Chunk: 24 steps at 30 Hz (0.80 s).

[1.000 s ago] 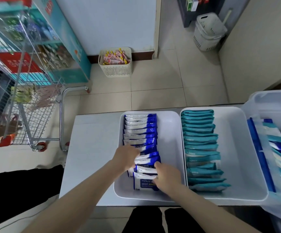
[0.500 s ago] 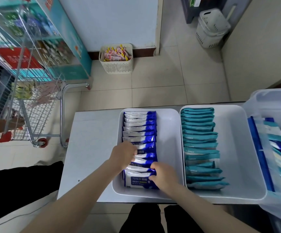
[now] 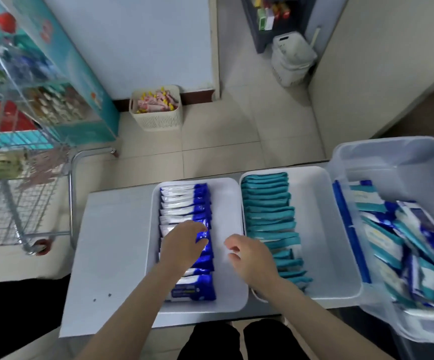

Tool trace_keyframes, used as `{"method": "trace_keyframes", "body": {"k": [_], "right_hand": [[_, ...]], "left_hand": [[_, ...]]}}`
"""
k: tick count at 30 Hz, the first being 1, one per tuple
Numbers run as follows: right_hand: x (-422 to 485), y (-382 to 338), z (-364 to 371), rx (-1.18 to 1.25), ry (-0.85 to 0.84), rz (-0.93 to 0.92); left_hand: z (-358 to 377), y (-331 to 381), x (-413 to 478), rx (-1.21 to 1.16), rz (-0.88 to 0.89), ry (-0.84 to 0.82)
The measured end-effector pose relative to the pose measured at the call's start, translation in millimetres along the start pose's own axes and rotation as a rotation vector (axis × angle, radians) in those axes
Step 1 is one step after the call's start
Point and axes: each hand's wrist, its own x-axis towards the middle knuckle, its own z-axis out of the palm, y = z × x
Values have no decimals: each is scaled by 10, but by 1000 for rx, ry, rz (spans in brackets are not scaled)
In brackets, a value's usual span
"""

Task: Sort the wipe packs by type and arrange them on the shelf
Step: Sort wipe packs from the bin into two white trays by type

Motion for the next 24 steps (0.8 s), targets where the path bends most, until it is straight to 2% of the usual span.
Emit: {"method": "trace_keyframes", "body": {"k": [5, 9, 12, 14, 17, 20, 24], "right_hand": [[-347, 323, -700, 6, 262, 59], [-730, 758, -1233, 74, 407, 174], [-968, 1274, -1563, 4, 545, 278], [-1063, 1707, -1769, -94, 487, 416], [-1182, 2363, -2014, -273, 196, 627], [-1258, 2741, -2117, -353, 31, 641], [-1249, 2829, -2257, -341, 2, 587]], "left_hand": [[145, 652, -102, -173, 127, 77], [341, 1227, -150, -219, 197, 11], [459, 1633, -165, -211, 257, -21], [524, 1881, -168, -215, 316, -51], [598, 2236, -193, -223, 364, -100], [676, 2517, -247, -240, 358, -129], [776, 2746, -318, -265, 353, -162]]}}
